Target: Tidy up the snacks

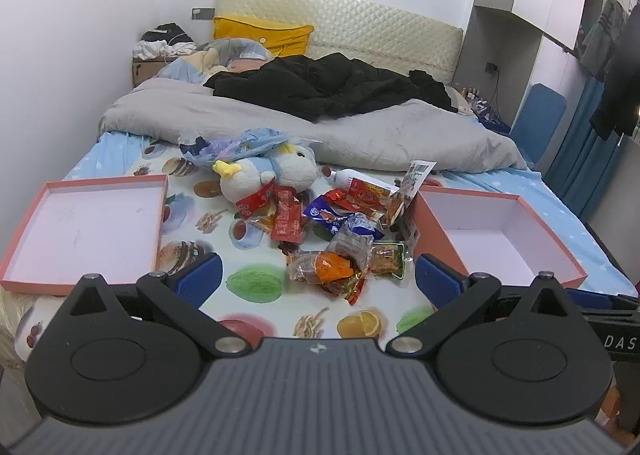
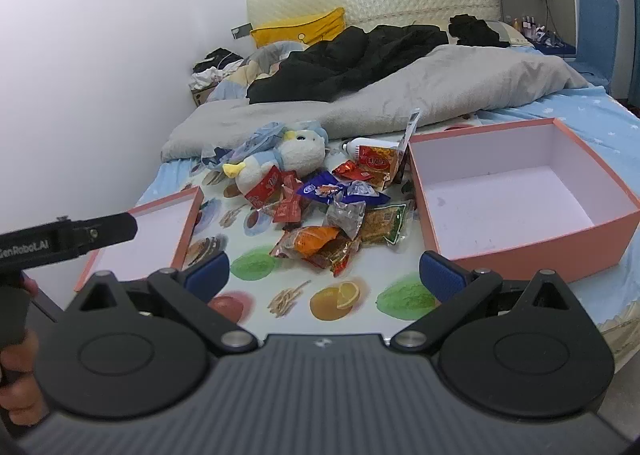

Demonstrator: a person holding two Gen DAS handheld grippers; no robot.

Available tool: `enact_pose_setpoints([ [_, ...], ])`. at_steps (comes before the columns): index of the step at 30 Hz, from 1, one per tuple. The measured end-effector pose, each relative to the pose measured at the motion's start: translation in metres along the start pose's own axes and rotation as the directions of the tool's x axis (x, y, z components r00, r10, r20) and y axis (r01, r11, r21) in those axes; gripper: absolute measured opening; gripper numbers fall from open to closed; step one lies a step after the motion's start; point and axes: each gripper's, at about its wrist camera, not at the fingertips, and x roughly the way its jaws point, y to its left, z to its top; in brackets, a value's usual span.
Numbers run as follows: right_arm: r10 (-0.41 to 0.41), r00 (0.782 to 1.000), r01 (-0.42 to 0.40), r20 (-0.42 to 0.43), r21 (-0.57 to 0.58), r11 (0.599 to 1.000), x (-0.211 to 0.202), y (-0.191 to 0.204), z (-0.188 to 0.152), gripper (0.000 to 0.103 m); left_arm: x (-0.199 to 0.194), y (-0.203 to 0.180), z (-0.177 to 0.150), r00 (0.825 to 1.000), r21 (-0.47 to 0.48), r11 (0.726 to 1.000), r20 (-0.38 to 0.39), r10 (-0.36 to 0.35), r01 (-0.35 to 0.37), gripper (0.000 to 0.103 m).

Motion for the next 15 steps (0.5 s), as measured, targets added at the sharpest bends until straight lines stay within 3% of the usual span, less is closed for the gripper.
enact_pose_setpoints([
  [15, -0.001, 1.0, 0.001, 0.007, -0.015, 1.0, -0.006, -0.007, -0.007, 0.103, 0.0, -0.007, -0.01, 1.0, 0.027, 0.999, 0.004, -0.018, 0.018, 0.103],
])
